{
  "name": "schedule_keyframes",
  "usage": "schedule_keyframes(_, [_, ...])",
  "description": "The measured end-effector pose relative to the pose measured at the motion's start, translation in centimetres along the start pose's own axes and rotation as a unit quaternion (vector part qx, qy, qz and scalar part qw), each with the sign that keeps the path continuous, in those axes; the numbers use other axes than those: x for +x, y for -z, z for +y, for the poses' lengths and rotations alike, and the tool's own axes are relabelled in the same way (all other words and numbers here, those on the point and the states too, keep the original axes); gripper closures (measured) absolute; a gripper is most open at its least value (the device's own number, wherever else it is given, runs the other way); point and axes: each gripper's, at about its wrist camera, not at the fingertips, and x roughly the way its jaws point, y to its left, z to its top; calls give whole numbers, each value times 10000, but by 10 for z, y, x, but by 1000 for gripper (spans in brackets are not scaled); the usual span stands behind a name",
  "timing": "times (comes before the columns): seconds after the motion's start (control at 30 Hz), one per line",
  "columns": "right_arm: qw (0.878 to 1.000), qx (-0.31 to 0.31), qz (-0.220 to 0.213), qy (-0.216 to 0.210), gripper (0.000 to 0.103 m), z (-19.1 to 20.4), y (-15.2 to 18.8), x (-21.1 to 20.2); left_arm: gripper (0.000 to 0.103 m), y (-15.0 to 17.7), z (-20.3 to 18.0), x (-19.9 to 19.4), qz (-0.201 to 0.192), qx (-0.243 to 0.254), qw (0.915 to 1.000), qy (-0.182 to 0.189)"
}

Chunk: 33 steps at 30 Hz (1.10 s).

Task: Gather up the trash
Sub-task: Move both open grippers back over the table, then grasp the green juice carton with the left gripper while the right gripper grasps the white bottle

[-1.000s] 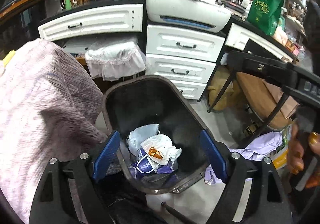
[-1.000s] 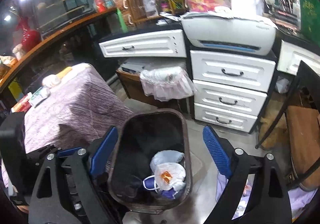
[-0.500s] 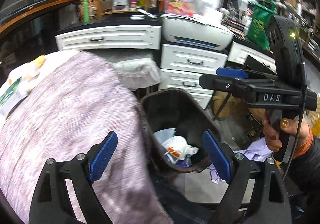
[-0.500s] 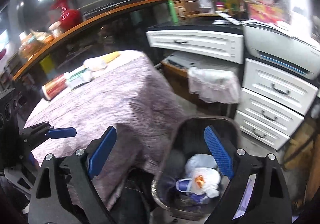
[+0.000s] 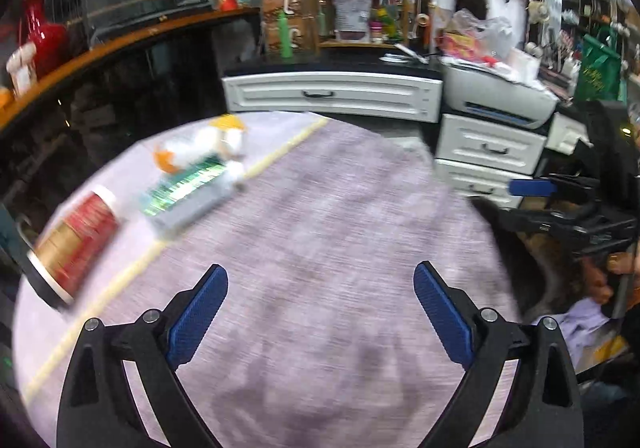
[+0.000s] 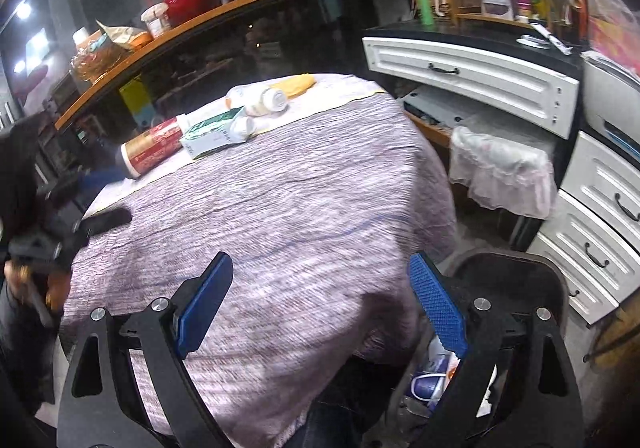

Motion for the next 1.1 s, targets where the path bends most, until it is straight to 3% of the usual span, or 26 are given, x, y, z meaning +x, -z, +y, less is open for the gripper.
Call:
schedule_keyframes(0.2, [9997, -172, 103, -114, 14, 15, -22, 22, 10, -26, 72, 32, 300, 59, 9987, -399])
schedule_keyframes(0.37, [9989, -335, 232, -246, 14, 21, -45, 46, 10, -52, 106, 76, 761, 612, 9941, -473])
schedule_keyframes(0.47, [9984, -356, 292, -342, 14, 23, -59, 64, 10, -61, 115, 105, 1027, 1119, 9871, -513])
schedule_keyframes(0.57, [9978, -410, 341, -404, 14, 26, -70, 79, 13, -71, 117, 131, 1347, 1496, 9790, -318])
schedule_keyframes(0.8, [9966, -508, 432, -474, 14, 26, -92, 101, 21, -69, 117, 174, 1961, 1953, 9608, -167])
schedule_keyframes(1.0, [9960, -537, 430, -570, 14, 26, -115, 114, 50, -65, 122, 171, 1826, 1782, 9669, 20])
schedule_keyframes(1.1, [9948, -620, 405, -695, 14, 32, -132, 121, 55, -61, 120, 159, 1608, 1456, 9761, 89])
